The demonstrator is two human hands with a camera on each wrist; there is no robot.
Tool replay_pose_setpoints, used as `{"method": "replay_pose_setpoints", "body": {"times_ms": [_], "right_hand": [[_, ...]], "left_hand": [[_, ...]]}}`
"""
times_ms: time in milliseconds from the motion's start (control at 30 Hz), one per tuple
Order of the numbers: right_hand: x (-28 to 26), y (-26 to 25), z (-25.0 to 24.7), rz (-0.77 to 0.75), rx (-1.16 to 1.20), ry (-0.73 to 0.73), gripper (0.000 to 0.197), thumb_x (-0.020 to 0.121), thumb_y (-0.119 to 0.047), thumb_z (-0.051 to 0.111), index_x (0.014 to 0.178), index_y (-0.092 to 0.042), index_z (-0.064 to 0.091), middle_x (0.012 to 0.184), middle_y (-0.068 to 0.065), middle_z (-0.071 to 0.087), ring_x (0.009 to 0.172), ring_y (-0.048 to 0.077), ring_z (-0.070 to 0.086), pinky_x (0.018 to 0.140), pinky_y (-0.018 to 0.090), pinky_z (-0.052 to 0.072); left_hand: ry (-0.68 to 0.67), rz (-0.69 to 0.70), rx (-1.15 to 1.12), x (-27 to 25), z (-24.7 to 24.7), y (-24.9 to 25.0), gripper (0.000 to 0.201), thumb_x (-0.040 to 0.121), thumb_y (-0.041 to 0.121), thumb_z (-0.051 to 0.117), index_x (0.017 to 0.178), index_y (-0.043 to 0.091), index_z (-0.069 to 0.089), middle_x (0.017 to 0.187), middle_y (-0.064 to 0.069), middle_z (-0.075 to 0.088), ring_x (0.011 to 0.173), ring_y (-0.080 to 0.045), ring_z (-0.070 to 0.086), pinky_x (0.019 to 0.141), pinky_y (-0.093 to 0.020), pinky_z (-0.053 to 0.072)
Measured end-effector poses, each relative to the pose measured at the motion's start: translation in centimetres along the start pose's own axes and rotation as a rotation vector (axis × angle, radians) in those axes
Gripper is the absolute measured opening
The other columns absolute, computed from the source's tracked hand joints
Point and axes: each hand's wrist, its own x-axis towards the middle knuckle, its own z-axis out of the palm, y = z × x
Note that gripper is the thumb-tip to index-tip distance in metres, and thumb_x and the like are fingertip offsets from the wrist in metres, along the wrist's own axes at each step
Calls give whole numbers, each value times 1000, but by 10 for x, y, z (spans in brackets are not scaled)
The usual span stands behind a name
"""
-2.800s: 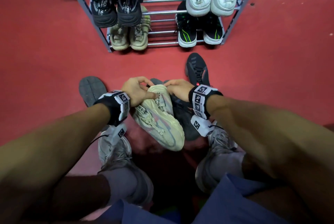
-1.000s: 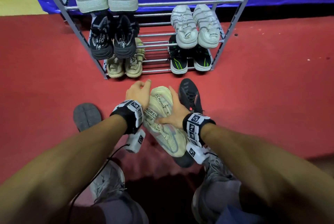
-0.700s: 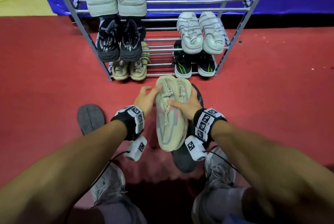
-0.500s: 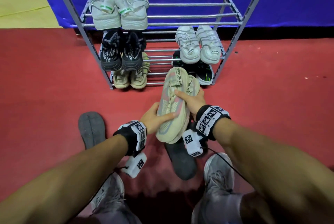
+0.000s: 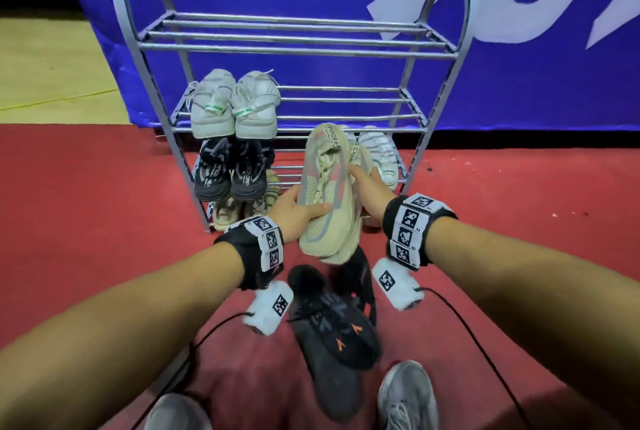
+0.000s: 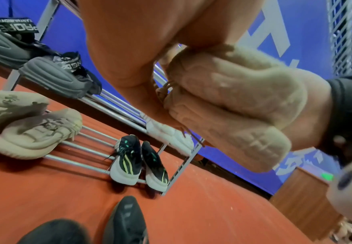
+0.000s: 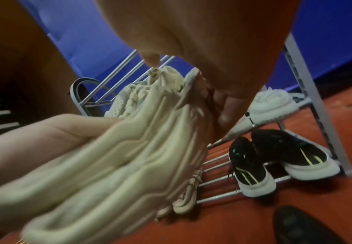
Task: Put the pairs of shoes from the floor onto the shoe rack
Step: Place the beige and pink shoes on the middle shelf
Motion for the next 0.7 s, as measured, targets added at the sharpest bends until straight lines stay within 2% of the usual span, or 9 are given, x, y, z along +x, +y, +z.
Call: {"method": "replay_pose_setpoints", "body": {"times_ms": [100,200,233,300,367,500,600,633,700], "right_hand": [[14,-27,-17,-25,-9,84,49,99,-38,38,140,-12,40,125,11,59,106,29,59,94,43,49],[32,-50,-31,-119,-12,118,33,94,-13,42,124,-8,54,109,12,63,96,29,60,77,36,49],[40,-54,-32,-129,-3,119,31,91,-10,44,119,-10,57,105,10,65,96,30,63,77,36,52],[60,-60,-31,-146,16,129,34,86,-16,49,117,-15,62,105,7,70,97,30,67,86,44,56],[85,-62,-33,-147,18,144,42,81,-24,50,121,-20,63,108,5,71,97,31,68,87,46,57],[104,-67,-39,-103,133,128,34,87,-17,55,120,-17,65,98,7,72,76,27,67,55,29,56],[113,-51,-39,-69,168,133,26,88,-25,61,112,-23,70,92,7,75,76,24,71,66,36,61],[115,-47,-38,-56,182,129,26,88,-33,61,113,-28,69,90,5,76,72,21,71,63,34,60],[113,-42,-36,-16,238,73,30,91,-40,58,121,-37,62,100,4,76,73,19,72,58,32,57]], "left_hand": [[18,18,-5,19,3,31,41,83,17,75,122,10,64,114,-6,72,95,-20,69,81,-25,54],[44,35,-41,44,6,58,39,84,14,74,121,7,65,114,-8,72,96,-20,69,79,-24,54],[62,40,-44,54,6,67,37,84,14,74,119,6,66,113,-8,72,95,-20,69,79,-25,53],[81,61,-23,72,5,84,31,85,16,73,114,7,68,109,-5,72,90,-18,68,77,-24,51],[86,74,-15,91,3,92,30,86,19,72,114,9,66,110,-4,71,90,-18,68,78,-26,52],[129,66,-40,122,3,90,41,82,23,75,119,10,62,112,-5,71,98,-22,69,90,-37,55],[117,24,-78,135,6,86,25,83,18,73,106,10,67,98,-2,73,81,-15,68,67,-23,55],[117,8,-95,139,6,86,21,84,16,72,104,10,67,94,-2,72,76,-13,67,60,-20,52],[104,-5,-122,143,6,86,27,82,17,73,106,8,66,94,-3,72,75,-14,67,60,-22,49]]}}
